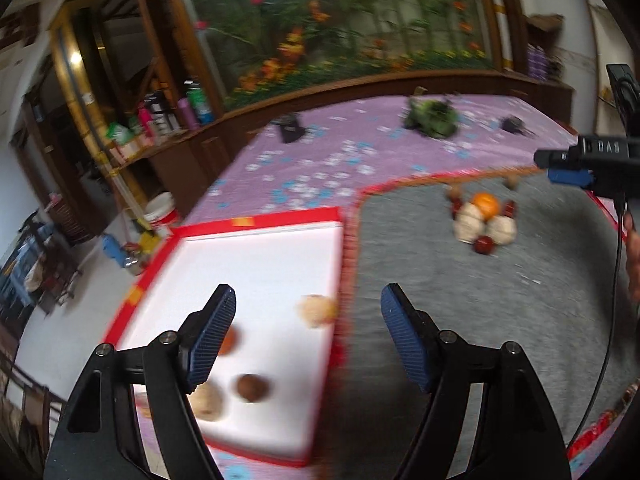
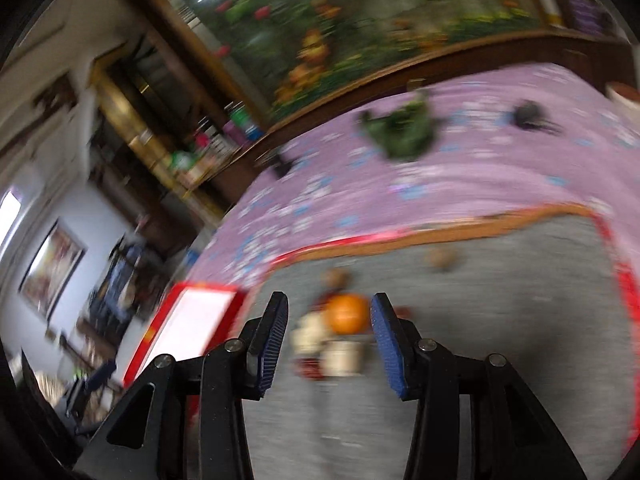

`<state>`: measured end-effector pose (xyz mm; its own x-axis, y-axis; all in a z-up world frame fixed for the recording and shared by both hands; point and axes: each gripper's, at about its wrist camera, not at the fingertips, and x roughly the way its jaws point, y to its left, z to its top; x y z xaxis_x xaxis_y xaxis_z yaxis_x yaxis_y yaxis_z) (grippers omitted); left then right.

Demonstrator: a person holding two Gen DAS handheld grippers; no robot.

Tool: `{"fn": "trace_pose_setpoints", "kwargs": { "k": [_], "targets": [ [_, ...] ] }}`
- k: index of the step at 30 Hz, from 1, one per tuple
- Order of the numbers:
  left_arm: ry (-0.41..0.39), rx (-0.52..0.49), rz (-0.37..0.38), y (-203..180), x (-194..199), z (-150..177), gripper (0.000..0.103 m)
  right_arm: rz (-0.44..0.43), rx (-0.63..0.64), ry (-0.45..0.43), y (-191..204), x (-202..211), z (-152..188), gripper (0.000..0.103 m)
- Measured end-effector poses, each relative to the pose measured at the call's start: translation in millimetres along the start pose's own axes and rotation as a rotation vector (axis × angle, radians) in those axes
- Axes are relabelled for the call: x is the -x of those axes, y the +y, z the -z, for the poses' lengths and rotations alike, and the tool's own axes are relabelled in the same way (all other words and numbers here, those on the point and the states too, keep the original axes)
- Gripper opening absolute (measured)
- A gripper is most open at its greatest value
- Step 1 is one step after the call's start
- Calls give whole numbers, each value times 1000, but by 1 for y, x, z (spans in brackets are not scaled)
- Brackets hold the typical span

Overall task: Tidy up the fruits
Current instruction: 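Move both tools back over the felt mat, with the right tool approaching a brown nut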

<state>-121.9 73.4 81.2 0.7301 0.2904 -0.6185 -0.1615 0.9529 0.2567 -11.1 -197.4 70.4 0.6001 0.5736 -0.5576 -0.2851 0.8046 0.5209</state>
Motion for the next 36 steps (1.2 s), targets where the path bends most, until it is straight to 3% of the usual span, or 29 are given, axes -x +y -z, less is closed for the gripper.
{"fn": "trace_pose_setpoints", "kwargs": {
  "k": [7,11,16,27,31,36],
  "targets": [
    [62,-64,146,-55,-14,-12,75,38,-129,49,-64,11,-13,46],
    [86,-74,200,-71,-23,-24,75,-5,-136,157,-56,-15,-20,45],
    [123,-65,268,-81,-28,-33,75,51,-174,169,-44,-47,-36,38],
    [166,-99,271,-104,-51,-37,73,143,-97,222,-41,-84,-35,30],
    [185,-93,270,-108,-63,-40,64,181,-41,211,-34,-88,-33,24],
    [231,-94,287,-117,-81,-40,53,157,-75,209,-41,-87,-34,24]
  ]
}}
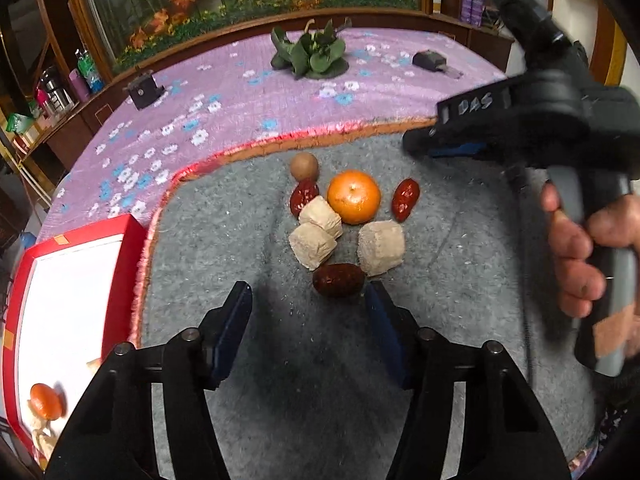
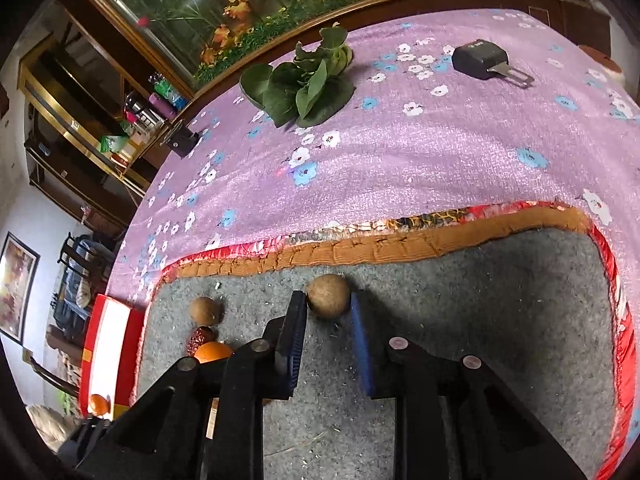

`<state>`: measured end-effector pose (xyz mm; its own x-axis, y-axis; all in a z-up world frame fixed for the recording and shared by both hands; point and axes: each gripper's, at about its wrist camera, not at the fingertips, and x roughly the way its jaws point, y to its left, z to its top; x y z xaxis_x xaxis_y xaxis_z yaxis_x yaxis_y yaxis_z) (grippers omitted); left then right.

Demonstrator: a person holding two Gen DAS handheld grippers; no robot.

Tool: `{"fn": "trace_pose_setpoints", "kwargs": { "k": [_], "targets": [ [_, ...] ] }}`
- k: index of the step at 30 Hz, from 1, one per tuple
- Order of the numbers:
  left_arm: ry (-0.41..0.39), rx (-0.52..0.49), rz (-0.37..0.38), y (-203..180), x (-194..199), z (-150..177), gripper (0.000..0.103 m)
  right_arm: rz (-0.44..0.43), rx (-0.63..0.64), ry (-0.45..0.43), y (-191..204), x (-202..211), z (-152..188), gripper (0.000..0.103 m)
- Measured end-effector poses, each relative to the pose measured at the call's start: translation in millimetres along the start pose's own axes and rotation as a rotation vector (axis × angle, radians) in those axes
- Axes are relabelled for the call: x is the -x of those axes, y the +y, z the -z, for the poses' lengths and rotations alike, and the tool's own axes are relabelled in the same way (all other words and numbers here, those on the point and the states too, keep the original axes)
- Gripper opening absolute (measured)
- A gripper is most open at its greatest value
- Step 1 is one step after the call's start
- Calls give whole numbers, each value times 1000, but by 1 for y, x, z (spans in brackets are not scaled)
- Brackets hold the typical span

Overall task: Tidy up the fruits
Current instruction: 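Move both tools back over the felt mat, with the right tool approaching a brown nut, then grasp the brown nut with the right tool while the left tool grasps a red date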

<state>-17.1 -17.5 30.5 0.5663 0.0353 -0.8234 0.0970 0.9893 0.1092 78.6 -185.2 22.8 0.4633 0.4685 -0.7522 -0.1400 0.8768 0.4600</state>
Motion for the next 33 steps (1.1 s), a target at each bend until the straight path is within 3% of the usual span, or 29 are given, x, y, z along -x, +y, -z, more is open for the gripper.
{"fn": "trace_pose_setpoints", "kwargs": {
  "k": [5,12,21,28,33],
  "targets": [
    [14,-7,30,-8,-8,-3,49,3,4,-2,1,0,1,24],
    [1,-3,70,-10,-10,-7,33,72,83,-27,15,-2,5,24],
    [-17,10,80,-10,-9,-6,26,105,121,-37,19,-2,8,23],
    [-32,41,64,-4,1,-1,25,20,94,-29,19,4,8,23],
    [-76,50,20,7,28,10,26,-58,108,-91,27,19,9,23]
  ]
}}
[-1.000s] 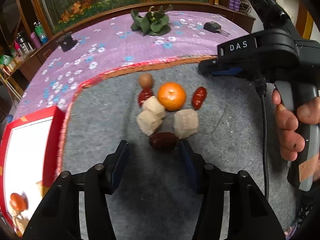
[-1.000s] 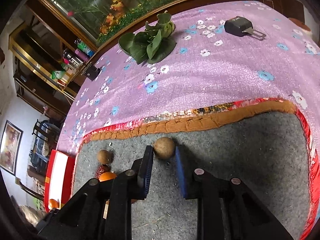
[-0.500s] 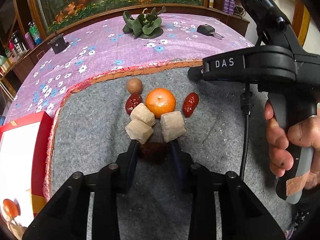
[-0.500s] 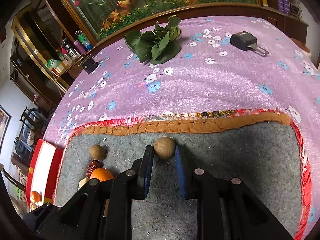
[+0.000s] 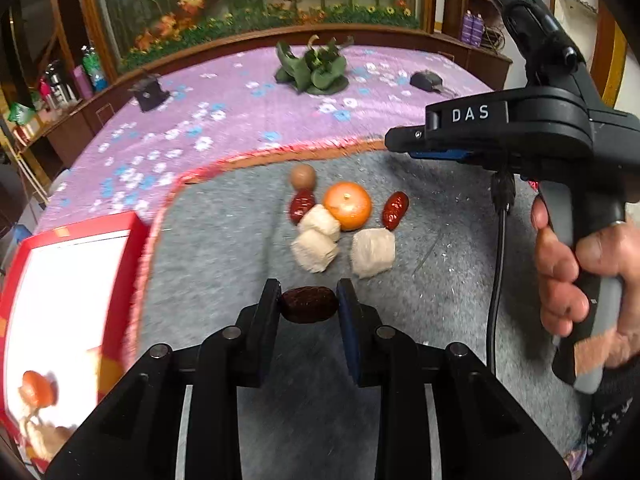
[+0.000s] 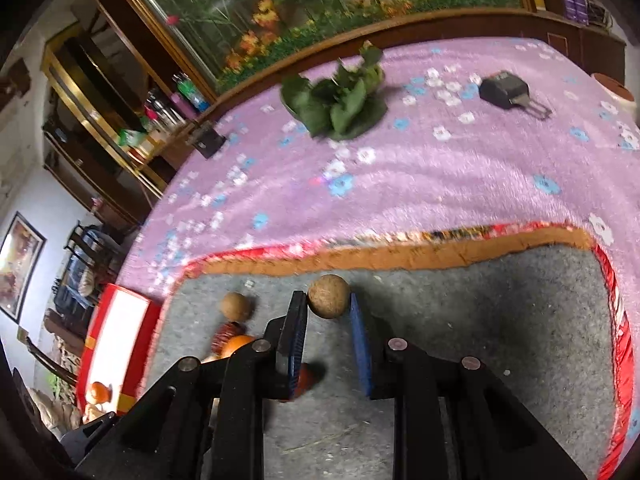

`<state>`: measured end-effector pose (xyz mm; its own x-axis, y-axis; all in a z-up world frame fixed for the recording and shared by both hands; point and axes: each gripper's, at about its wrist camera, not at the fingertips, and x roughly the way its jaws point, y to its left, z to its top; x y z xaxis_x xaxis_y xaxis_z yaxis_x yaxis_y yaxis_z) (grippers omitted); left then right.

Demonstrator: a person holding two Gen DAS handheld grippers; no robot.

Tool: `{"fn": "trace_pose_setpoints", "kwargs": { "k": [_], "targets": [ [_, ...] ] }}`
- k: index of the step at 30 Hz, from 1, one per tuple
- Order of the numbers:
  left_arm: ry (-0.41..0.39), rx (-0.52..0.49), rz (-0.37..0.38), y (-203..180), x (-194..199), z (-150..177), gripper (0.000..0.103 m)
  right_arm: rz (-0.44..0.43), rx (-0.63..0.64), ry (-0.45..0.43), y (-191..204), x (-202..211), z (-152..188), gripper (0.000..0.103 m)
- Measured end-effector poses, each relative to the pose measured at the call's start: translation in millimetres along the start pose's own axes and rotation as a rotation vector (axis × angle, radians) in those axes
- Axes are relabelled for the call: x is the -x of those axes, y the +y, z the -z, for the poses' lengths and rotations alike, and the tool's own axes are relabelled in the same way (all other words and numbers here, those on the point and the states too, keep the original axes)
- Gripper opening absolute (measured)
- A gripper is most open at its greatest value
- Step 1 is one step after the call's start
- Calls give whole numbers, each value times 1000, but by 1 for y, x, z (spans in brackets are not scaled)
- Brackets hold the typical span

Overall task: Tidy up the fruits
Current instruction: 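Grasp the brown nut with the right tool while the left tool grasps a red date, then carry the red date and brown nut into the white tray and open both tools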

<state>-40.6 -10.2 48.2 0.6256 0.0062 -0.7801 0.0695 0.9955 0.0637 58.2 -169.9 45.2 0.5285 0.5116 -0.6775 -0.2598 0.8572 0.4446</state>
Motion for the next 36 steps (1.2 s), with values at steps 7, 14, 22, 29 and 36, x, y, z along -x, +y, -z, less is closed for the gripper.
{"fn": "trace_pose_setpoints", "kwargs": {
  "k": [7,14,22,29,36],
  "targets": [
    [-74,31,-111,29,44,19,26,-109,105,-88,31,18,7,23],
    [-98,97,-212,66,70,45,26,-118,236,-60,61,11,28,22],
    [-133,186,-298,103,90,63,26,-164,261,-79,78,22,46,22],
    [-181,211,-327,116,101,69,26,-219,311,-65,116,33,70,22],
    [-193,255,-357,137,102,79,26,-270,389,-13,169,27,98,22]
  ]
}}
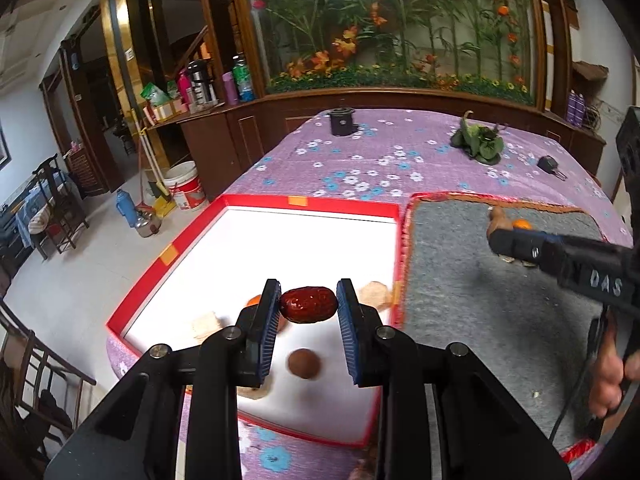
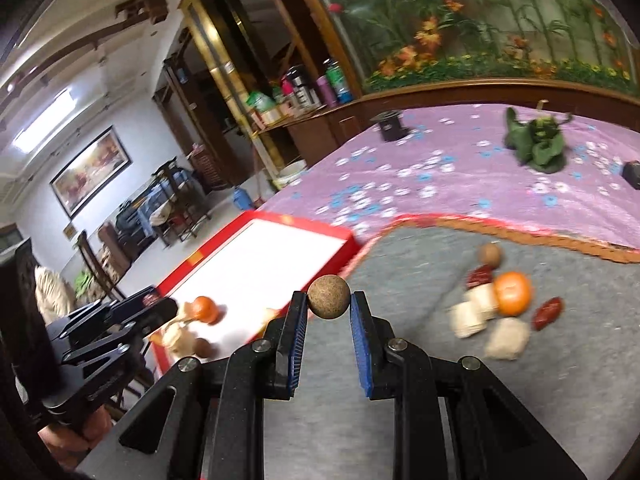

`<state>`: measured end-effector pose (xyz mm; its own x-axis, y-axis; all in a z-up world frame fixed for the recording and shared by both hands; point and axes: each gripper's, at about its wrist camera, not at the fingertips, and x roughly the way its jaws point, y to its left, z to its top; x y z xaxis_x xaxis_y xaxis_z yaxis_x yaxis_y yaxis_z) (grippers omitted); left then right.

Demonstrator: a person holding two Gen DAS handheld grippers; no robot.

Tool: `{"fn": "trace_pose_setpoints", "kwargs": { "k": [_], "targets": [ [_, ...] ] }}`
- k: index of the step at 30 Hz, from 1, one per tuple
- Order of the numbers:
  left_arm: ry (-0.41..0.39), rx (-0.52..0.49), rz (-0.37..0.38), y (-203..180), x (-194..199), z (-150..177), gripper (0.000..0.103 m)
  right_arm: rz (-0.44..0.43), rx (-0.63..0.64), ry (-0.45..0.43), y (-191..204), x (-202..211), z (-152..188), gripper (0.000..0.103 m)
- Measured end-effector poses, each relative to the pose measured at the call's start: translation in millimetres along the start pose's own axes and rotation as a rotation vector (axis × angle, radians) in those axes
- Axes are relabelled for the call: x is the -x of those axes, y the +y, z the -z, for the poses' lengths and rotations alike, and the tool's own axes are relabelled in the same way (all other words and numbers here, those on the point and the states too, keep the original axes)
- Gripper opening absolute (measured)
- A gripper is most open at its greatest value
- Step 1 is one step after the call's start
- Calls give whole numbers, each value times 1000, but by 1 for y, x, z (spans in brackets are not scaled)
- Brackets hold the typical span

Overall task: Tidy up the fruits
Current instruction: 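Carry the red date and brown nut into the white tray and open both tools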

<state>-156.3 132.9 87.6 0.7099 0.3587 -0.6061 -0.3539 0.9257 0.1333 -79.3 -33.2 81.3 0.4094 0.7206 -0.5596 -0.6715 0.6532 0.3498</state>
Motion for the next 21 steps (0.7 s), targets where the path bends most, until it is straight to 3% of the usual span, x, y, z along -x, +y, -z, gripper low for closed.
{"fn": "trace_pose_setpoints", "kwargs": {
  "k": [9,21],
  "targets": [
    [14,48,-24,29,-16,10,26,-36,68,43,50,-31,8,22],
    [43,96,-29,58,-44,15,26,-64,87,112,77,-75,14,22]
  ]
}}
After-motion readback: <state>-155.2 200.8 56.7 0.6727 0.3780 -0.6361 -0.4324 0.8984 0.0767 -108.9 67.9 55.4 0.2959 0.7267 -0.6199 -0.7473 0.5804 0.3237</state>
